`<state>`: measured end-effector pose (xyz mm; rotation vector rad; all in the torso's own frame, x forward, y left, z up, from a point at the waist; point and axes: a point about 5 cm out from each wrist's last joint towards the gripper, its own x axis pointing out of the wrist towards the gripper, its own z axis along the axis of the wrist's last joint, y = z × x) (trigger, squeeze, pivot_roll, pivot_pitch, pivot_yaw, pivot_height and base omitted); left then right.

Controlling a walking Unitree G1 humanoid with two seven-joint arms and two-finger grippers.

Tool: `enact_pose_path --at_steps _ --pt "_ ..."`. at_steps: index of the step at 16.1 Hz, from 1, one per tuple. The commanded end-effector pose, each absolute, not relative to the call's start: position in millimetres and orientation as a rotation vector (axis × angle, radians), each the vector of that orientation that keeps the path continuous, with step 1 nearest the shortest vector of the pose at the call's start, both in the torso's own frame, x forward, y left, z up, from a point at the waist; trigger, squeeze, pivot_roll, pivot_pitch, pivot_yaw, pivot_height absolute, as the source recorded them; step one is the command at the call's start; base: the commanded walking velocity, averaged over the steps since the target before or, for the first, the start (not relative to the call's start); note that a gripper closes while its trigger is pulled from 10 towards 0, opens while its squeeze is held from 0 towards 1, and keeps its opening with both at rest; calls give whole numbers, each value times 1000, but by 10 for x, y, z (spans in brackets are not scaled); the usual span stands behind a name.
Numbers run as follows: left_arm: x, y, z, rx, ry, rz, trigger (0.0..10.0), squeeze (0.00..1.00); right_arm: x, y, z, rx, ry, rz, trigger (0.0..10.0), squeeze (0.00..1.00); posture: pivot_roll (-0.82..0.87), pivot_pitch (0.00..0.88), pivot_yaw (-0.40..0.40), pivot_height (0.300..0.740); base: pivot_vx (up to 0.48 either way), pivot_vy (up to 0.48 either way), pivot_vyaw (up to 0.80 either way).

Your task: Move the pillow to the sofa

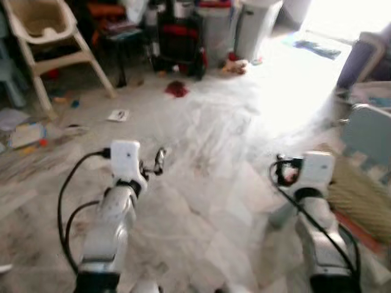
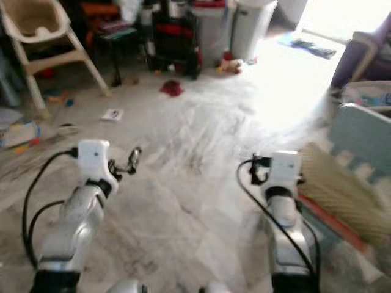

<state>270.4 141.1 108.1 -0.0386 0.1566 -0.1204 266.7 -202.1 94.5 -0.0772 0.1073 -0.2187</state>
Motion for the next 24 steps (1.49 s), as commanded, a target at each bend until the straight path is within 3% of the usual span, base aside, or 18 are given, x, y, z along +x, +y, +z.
enact_pose_path --at_steps 1,6,17,21,24 --pt "2673 1512 1100 -16 155 -93 10000 0 2627 -1966 934 -66 117 -215 10000 0 40 0 -54 740 0 0 -800" --pt "2562 1710 1015 -20 230 -76 10000 0 2502 -1882 833 -61 158 -212 10000 0 23 0 -15 740 0 0 -800" --pt "2759 1633 1169 -42 172 -118 10000 0 2672 -1936 948 -80 122 -213 10000 0 12 0 -36 740 0 0 -800" --pt "2770 1593 1180 -51 166 -147 10000 0 2657 -1944 938 -73 136 -215 10000 0 -2 0 -34 740 127 0 0" --pt "2748 1533 1157 -66 178 -166 10000 0 2643 -1952 932 -80 142 -215 10000 0 -5 0 -36 740 256 0 -800"
